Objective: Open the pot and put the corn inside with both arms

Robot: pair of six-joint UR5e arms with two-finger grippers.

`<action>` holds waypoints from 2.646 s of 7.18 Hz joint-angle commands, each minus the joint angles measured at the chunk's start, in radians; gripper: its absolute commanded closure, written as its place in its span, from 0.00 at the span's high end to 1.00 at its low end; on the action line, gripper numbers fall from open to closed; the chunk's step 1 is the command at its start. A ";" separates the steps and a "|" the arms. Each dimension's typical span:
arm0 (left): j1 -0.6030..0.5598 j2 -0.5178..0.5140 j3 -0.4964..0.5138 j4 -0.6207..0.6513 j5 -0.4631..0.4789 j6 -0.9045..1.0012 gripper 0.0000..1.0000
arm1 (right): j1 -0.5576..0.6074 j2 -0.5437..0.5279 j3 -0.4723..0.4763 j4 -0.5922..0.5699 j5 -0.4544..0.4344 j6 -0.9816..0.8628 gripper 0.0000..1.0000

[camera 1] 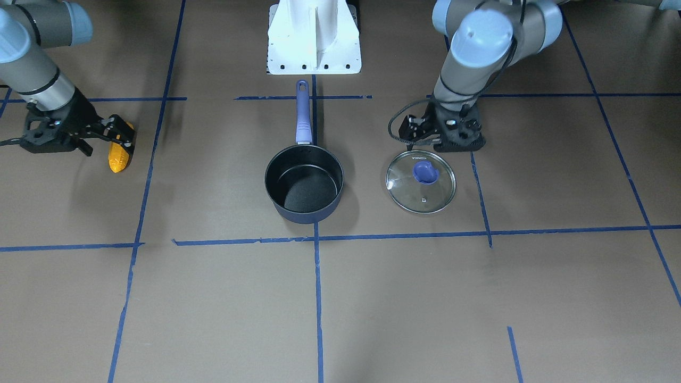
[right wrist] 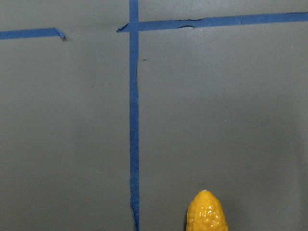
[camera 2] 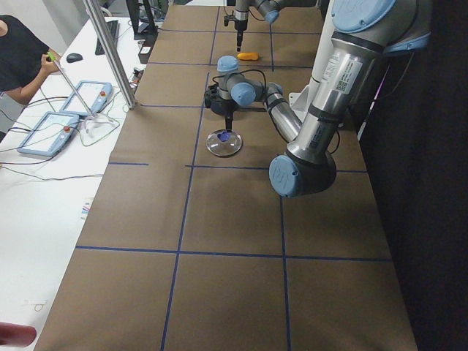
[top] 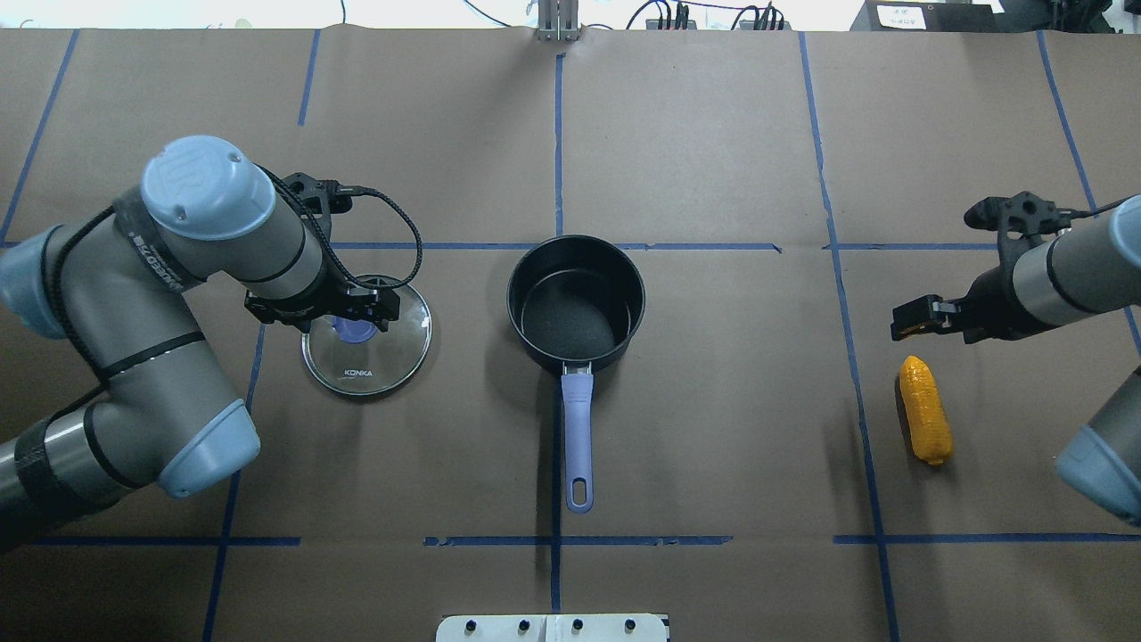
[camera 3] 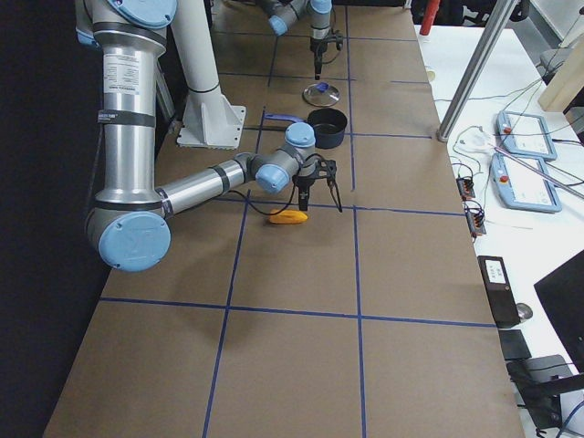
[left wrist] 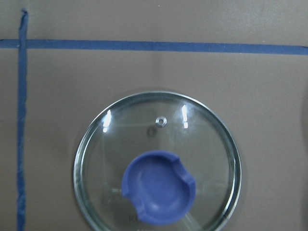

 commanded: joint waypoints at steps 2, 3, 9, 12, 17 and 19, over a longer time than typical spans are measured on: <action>-0.037 -0.008 -0.072 0.092 -0.024 0.002 1.00 | -0.096 -0.070 -0.002 0.062 -0.063 0.053 1.00; -0.063 -0.017 -0.074 0.092 -0.056 0.002 1.00 | -0.118 -0.075 -0.005 0.062 -0.064 0.054 1.00; -0.148 -0.011 -0.104 0.095 -0.097 0.004 1.00 | -0.147 -0.074 -0.065 0.064 -0.097 0.056 0.48; -0.198 -0.016 -0.143 0.208 -0.097 0.095 1.00 | -0.140 -0.074 -0.045 0.064 -0.093 0.050 0.04; -0.390 0.035 -0.170 0.394 -0.132 0.496 1.00 | -0.058 0.133 0.128 -0.274 -0.081 0.048 0.02; -0.453 0.127 -0.163 0.382 -0.146 0.655 1.00 | -0.064 0.423 0.117 -0.570 -0.083 0.057 0.02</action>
